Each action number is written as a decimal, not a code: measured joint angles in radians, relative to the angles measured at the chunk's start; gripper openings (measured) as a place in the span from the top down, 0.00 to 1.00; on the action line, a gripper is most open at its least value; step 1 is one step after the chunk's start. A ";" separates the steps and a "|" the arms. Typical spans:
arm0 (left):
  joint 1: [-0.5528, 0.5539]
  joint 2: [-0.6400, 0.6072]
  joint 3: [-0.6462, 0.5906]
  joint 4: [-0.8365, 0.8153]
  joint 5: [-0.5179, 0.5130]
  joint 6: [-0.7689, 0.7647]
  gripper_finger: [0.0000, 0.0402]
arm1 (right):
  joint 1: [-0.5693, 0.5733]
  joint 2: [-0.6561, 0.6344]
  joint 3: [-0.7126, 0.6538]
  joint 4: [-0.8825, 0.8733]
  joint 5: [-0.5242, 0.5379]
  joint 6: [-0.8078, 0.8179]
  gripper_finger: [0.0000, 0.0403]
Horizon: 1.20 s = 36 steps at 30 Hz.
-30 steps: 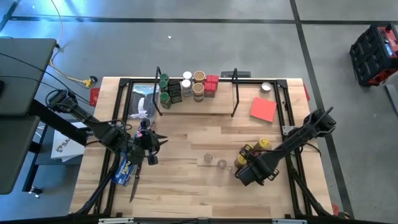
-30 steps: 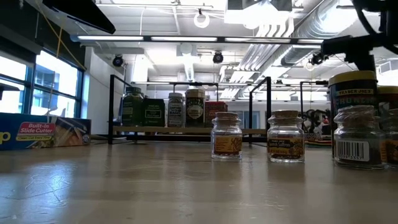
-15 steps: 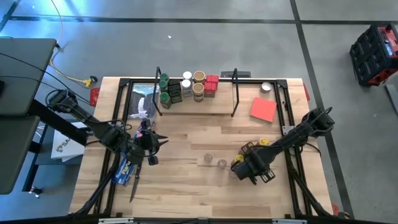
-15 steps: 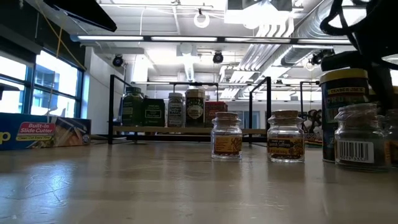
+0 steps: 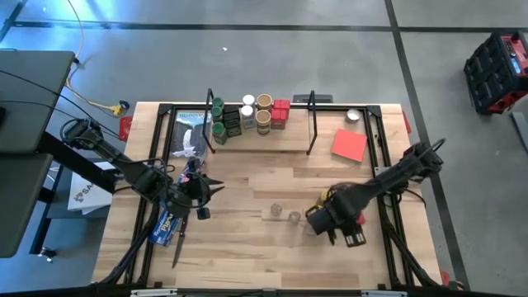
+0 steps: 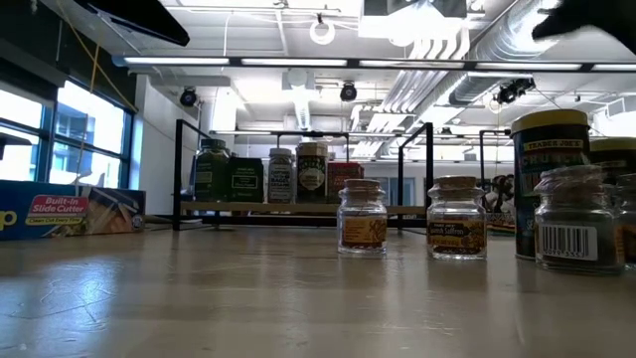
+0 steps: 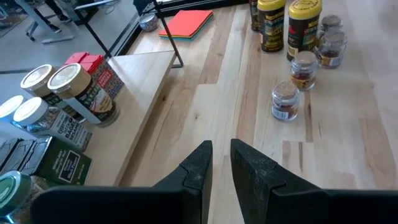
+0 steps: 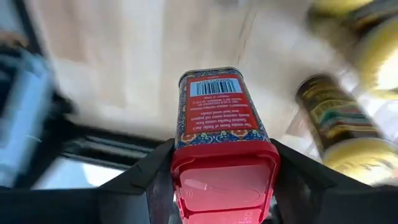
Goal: Shelf spices
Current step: Put the red seasoning can on the shelf and align it with the other red seasoning cans
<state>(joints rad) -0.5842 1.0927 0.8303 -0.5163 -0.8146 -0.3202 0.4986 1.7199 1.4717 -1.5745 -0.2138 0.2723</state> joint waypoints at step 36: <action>0.001 0.000 0.000 0.006 -0.006 0.008 0.87 | -0.804 0.577 0.759 0.088 0.419 -0.652 0.49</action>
<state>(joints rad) -0.5831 1.0930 0.8303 -0.5101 -0.8211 -0.3120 -0.3049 2.2967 2.2307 -1.4860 0.2054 -0.3798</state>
